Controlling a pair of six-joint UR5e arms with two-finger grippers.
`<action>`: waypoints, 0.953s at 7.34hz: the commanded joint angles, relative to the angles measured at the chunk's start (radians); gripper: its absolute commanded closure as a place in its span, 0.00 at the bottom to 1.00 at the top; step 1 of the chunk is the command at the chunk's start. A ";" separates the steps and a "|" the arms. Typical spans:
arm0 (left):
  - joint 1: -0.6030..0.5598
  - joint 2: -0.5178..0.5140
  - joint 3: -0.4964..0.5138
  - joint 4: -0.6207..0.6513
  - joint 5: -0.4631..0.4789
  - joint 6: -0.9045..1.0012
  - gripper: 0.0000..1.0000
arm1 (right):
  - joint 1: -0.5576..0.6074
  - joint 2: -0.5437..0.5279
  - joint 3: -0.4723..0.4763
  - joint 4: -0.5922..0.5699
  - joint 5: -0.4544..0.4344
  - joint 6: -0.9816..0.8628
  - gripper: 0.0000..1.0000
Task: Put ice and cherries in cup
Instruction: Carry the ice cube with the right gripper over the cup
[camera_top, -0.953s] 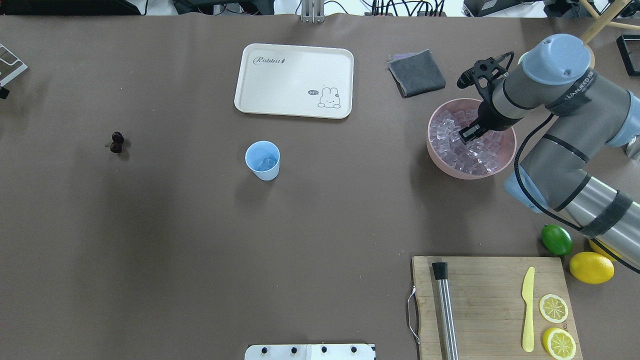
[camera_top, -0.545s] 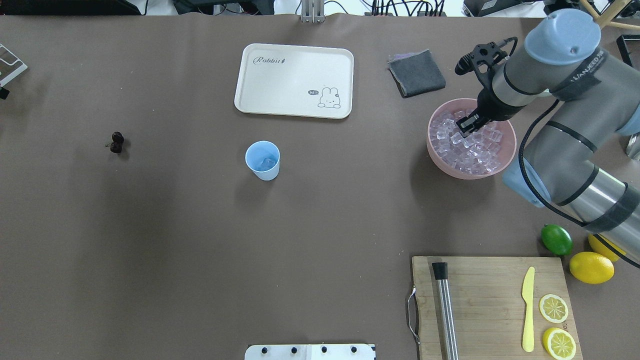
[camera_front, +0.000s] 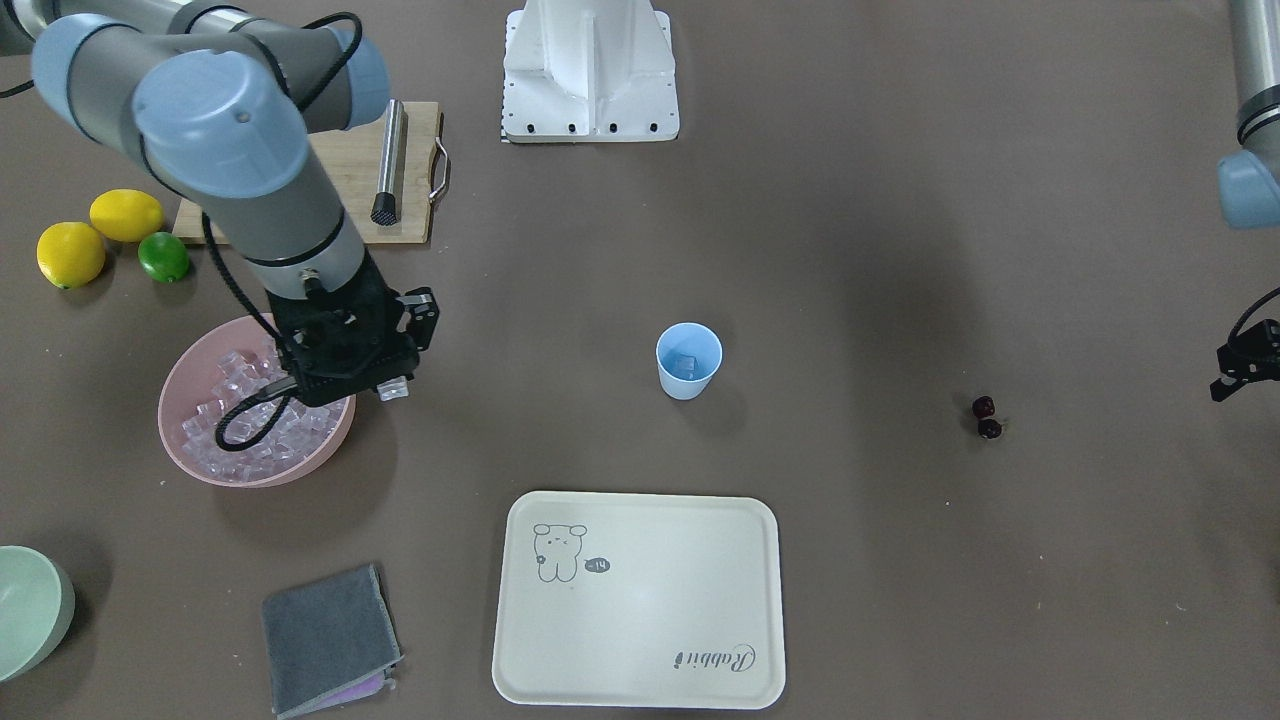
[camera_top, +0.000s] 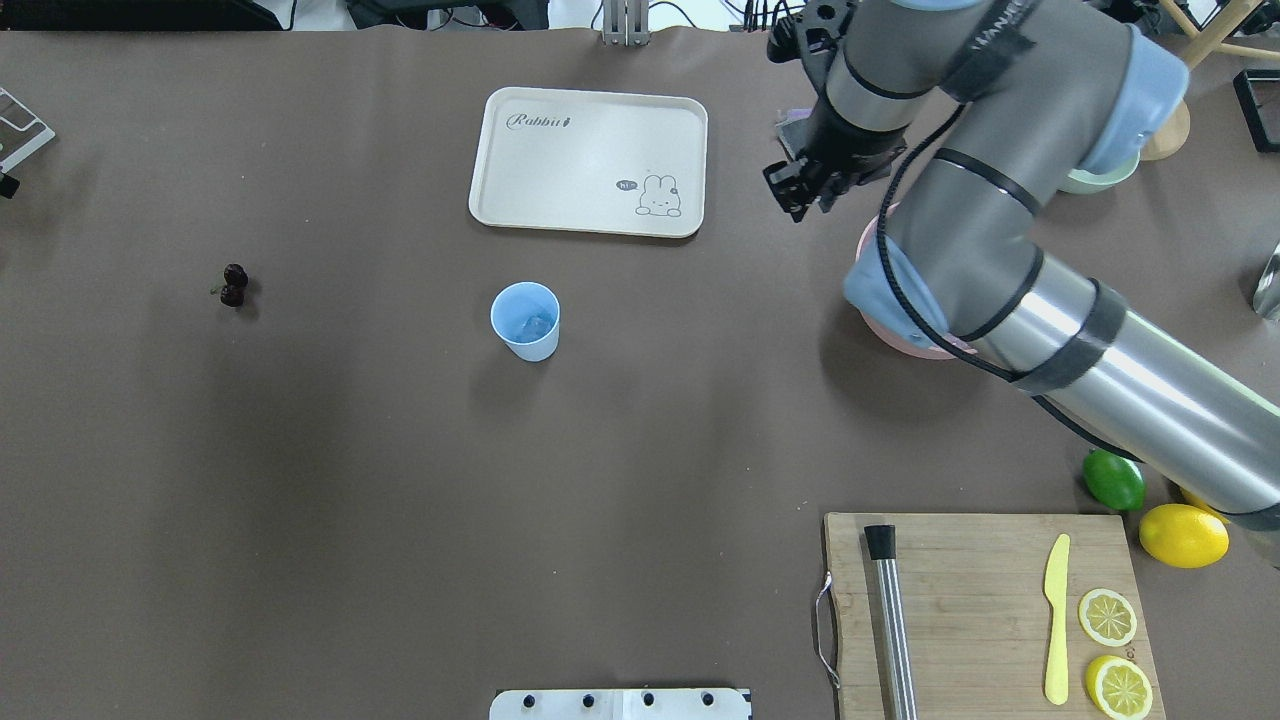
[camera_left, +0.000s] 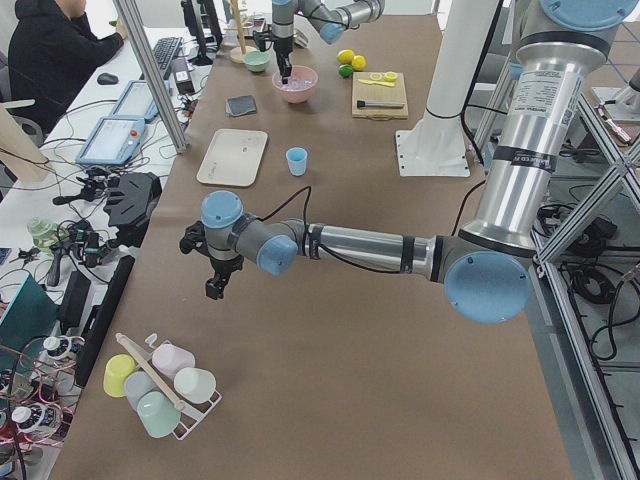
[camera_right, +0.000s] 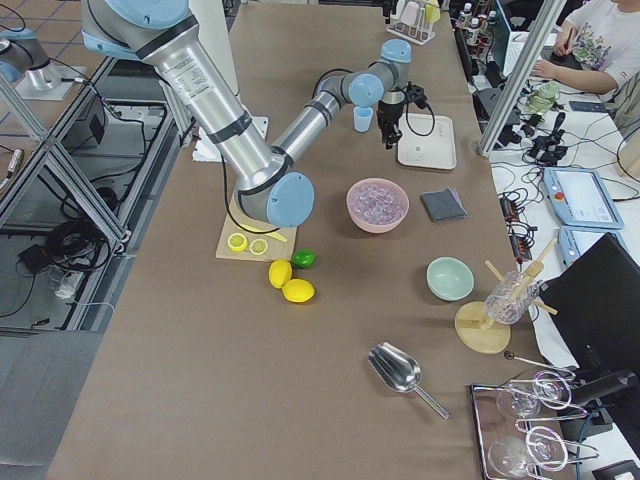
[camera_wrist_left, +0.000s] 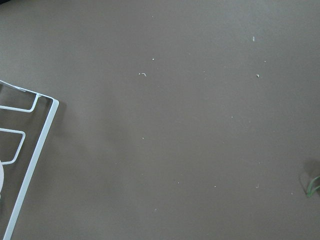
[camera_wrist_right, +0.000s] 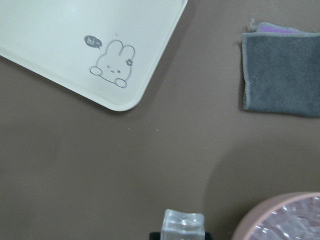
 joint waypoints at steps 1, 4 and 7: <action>0.002 -0.001 -0.005 0.000 0.000 0.001 0.02 | -0.100 0.234 -0.203 0.032 -0.092 0.205 1.00; 0.010 -0.031 -0.011 0.002 0.005 0.004 0.02 | -0.238 0.322 -0.291 0.129 -0.221 0.353 1.00; 0.017 -0.019 -0.017 -0.009 0.053 0.006 0.02 | -0.320 0.325 -0.325 0.130 -0.316 0.363 1.00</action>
